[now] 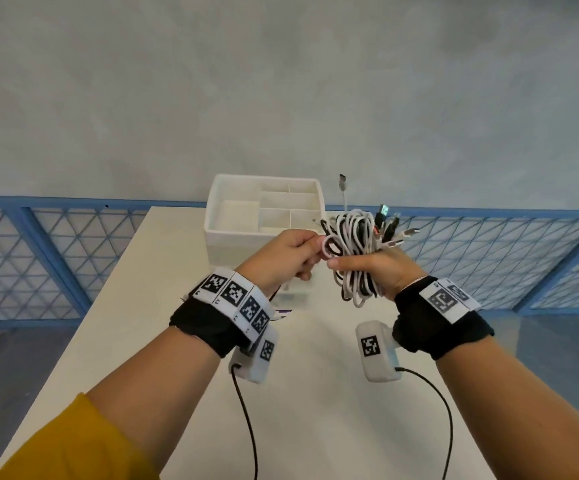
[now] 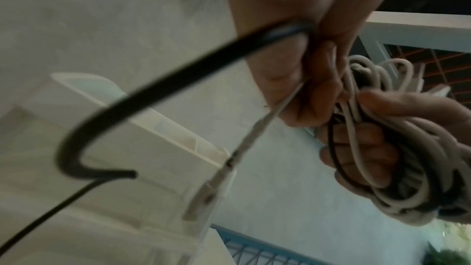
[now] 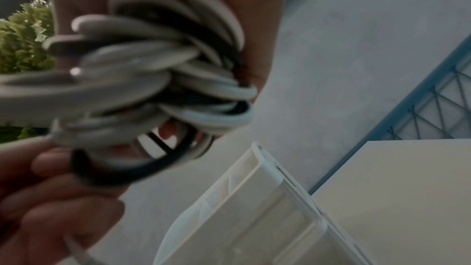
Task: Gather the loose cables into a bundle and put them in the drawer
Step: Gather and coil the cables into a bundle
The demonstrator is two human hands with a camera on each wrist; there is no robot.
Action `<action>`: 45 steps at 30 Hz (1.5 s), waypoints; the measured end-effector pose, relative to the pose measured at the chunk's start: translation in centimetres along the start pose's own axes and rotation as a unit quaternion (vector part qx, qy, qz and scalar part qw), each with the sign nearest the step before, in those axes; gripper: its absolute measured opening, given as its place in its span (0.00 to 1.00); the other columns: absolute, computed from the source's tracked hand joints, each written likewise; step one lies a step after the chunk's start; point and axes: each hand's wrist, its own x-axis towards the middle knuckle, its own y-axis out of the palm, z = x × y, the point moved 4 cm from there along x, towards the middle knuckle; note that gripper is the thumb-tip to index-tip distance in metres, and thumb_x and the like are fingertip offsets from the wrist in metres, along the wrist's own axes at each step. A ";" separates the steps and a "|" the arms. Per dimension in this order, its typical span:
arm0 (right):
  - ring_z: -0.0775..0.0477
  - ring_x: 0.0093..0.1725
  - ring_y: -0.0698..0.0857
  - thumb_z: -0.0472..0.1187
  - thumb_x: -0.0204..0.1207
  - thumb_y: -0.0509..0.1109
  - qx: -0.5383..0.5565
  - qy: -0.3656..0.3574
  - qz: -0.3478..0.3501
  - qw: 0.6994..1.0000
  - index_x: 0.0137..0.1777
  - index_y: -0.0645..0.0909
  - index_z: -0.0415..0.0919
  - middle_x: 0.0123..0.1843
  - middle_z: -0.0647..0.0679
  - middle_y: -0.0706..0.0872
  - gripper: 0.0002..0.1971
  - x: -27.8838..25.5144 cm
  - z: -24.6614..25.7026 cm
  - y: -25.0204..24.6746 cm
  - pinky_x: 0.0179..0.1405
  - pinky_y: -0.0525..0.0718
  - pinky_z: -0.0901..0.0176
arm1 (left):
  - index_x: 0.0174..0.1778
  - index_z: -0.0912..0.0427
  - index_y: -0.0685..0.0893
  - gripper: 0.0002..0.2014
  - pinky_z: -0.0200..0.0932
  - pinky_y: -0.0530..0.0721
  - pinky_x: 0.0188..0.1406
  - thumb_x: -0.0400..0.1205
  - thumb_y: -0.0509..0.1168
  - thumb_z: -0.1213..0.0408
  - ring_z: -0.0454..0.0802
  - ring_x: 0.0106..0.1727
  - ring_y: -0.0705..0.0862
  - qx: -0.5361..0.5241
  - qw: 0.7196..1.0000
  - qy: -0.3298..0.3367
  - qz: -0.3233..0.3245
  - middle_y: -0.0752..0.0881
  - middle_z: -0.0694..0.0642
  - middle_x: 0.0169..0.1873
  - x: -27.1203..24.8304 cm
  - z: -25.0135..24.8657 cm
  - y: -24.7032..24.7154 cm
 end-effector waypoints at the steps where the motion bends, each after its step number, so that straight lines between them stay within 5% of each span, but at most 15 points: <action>1: 0.61 0.34 0.87 0.29 0.64 0.76 -0.003 0.010 0.021 1.000 0.40 0.85 0.48 0.31 0.58 0.90 0.13 -0.1 0.0 0.3 0.38 0.83 0.66 | 0.30 0.59 0.73 0.16 0.30 0.70 0.20 0.85 0.52 0.67 0.37 0.16 0.65 -0.014 1.000 -0.002 0.004 0.66 0.52 0.24 0.0 0.2 0.3; 6: 0.53 0.32 0.85 0.23 0.63 0.73 -0.008 0.062 0.027 0.998 0.36 0.85 0.41 0.27 0.52 0.88 0.12 -0.6 -1.0 1.4 0.32 0.82 0.64 | 0.35 0.60 0.74 0.14 0.34 0.80 0.29 0.85 0.49 0.71 0.38 0.19 0.72 -0.027 0.997 -0.045 0.057 0.71 0.55 0.27 -0.6 1.5 0.5; 9: 0.48 0.36 0.83 0.25 0.59 0.75 -0.079 0.039 -0.028 0.996 0.33 0.84 0.44 0.32 0.48 0.85 0.12 -0.3 -1.1 1.2 0.39 0.81 0.59 | 0.40 0.59 0.79 0.13 0.35 0.85 0.40 0.84 0.52 0.72 0.39 0.25 0.81 -0.005 0.995 -0.055 0.084 0.78 0.54 0.30 -1.4 2.0 -0.3; 12: 0.43 0.45 0.85 0.29 0.57 0.76 -0.093 0.023 -0.083 0.992 0.34 0.84 0.48 0.40 0.45 0.88 0.12 0.3 -0.9 0.2 0.49 0.83 0.52 | 0.38 0.52 0.84 0.09 0.32 0.78 0.56 0.81 0.61 0.65 0.35 0.40 0.84 0.154 0.979 -0.037 0.125 0.86 0.47 0.35 -2.0 1.9 -1.9; 14: 0.44 0.45 0.84 0.28 0.60 0.75 -0.050 0.027 -0.111 0.992 0.36 0.84 0.47 0.39 0.46 0.87 0.13 0.4 -0.6 -0.5 0.48 0.82 0.54 | 0.35 0.47 0.85 0.06 0.33 0.74 0.52 0.77 0.67 0.60 0.36 0.42 0.81 0.241 0.959 -0.039 0.140 0.84 0.42 0.37 -2.3 1.8 -3.0; 17: 0.43 0.45 0.84 0.28 0.62 0.75 -0.021 0.044 -0.106 0.993 0.39 0.84 0.43 0.39 0.45 0.87 0.10 0.6 -0.6 -0.5 0.52 0.84 0.49 | 0.36 0.47 0.85 0.03 0.37 0.71 0.43 0.75 0.68 0.56 0.43 0.38 0.75 0.267 0.956 -0.040 0.117 0.81 0.47 0.38 -2.3 1.5 -3.3; 20: 0.44 0.44 0.84 0.28 0.63 0.75 0.006 0.040 -0.112 0.993 0.40 0.84 0.43 0.39 0.45 0.86 0.10 0.8 -0.5 0.2 0.52 0.84 0.48 | 0.50 0.54 0.86 0.11 0.41 0.73 0.51 0.80 0.62 0.54 0.46 0.47 0.75 0.361 0.926 -0.025 0.113 0.84 0.55 0.49 -2.0 1.7 -2.2; 23: 0.51 0.41 0.84 0.27 0.65 0.74 0.050 0.024 -0.114 0.992 0.40 0.83 0.44 0.38 0.49 0.86 0.11 1.1 -0.3 0.8 0.45 0.81 0.58 | 0.48 0.62 0.85 0.14 0.44 0.70 0.54 0.80 0.60 0.56 0.51 0.52 0.70 0.483 0.873 0.012 0.064 0.75 0.57 0.51 -1.6 1.6 -1.6; 25: 0.52 0.39 0.84 0.27 0.65 0.74 0.080 0.025 -0.122 0.989 0.40 0.84 0.44 0.35 0.50 0.87 0.11 1.2 -0.4 0.9 0.44 0.82 0.59 | 0.44 0.66 0.84 0.13 0.42 0.71 0.43 0.81 0.59 0.61 0.52 0.43 0.76 0.448 0.893 0.002 0.037 0.77 0.57 0.42 -1.3 1.2 -2.1; 28: 0.52 0.32 0.86 0.27 0.66 0.74 0.120 0.041 -0.100 0.987 0.39 0.84 0.41 0.27 0.53 0.88 0.08 1.4 -0.9 1.2 0.38 0.83 0.58 | 0.38 0.60 0.82 0.11 0.36 0.82 0.38 0.82 0.57 0.67 0.46 0.30 0.82 0.221 0.974 -0.039 0.015 0.82 0.55 0.28 -0.8 1.2 -3.1; 30: 0.53 0.30 0.87 0.28 0.67 0.73 0.148 0.043 -0.059 0.986 0.41 0.85 0.39 0.28 0.51 0.89 0.06 1.3 -1.1 1.9 0.32 0.85 0.61 | 0.37 0.58 0.81 0.12 0.33 0.85 0.35 0.83 0.56 0.70 0.41 0.26 0.83 0.084 0.996 -0.034 0.013 0.81 0.55 0.26 -0.6 1.1 -3.0; 36: 0.54 0.42 0.90 0.26 0.70 0.69 0.174 0.039 0.043 0.983 0.49 0.85 0.38 0.39 0.50 0.92 0.11 1.1 -1.1 3.0 0.43 0.87 0.62 | 0.39 0.62 0.81 0.12 0.30 0.85 0.31 0.83 0.54 0.73 0.40 0.27 0.85 -0.055 0.998 0.009 -0.026 0.83 0.51 0.23 -0.7 1.4 -2.3; 41: 0.51 0.36 0.90 0.24 0.70 0.67 0.189 0.080 0.054 0.977 0.45 0.86 0.35 0.36 0.44 0.92 0.10 1.6 -1.1 3.0 0.38 0.89 0.61 | 0.38 0.62 0.75 0.07 0.35 0.87 0.28 0.79 0.60 0.77 0.45 0.25 0.87 -0.108 0.992 0.046 -0.044 0.86 0.53 0.23 -0.7 1.4 -2.1; 45: 0.48 0.42 0.90 0.23 0.70 0.65 0.196 0.086 0.060 0.975 0.48 0.85 0.35 0.40 0.42 0.91 0.12 1.4 -1.6 3.2 0.44 0.89 0.59 | 0.30 0.56 0.78 0.10 0.30 0.79 0.32 0.73 0.70 0.73 0.40 0.28 0.81 0.024 0.993 0.076 -0.092 0.84 0.46 0.26 -0.5 0.7 -2.6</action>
